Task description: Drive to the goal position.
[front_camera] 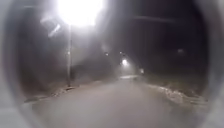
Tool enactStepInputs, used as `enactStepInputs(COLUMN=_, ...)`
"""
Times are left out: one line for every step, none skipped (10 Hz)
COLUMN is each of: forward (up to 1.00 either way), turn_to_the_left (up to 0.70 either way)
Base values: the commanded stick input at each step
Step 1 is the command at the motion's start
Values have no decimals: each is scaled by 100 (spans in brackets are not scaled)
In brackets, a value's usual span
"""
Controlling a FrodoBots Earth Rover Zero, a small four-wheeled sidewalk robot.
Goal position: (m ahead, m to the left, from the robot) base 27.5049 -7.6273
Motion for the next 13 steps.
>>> enactStepInputs(forward=100, turn_to_the_left=5)
enactStepInputs(forward=100, turn_to_the_left=5)
enactStepInputs(forward=100, turn_to_the_left=5)
enactStepInputs(forward=100, turn_to_the_left=5)
enactStepInputs(forward=100, turn_to_the_left=5)
enactStepInputs(forward=100, turn_to_the_left=5)
enactStepInputs(forward=100, turn_to_the_left=4)
enactStepInputs(forward=100, turn_to_the_left=4)
enactStepInputs(forward=100, turn_to_the_left=5)
enactStepInputs(forward=100, turn_to_the_left=5)
enactStepInputs(forward=100, turn_to_the_left=4)
enactStepInputs(forward=100, turn_to_the_left=4)
enactStepInputs(forward=100, turn_to_the_left=4)
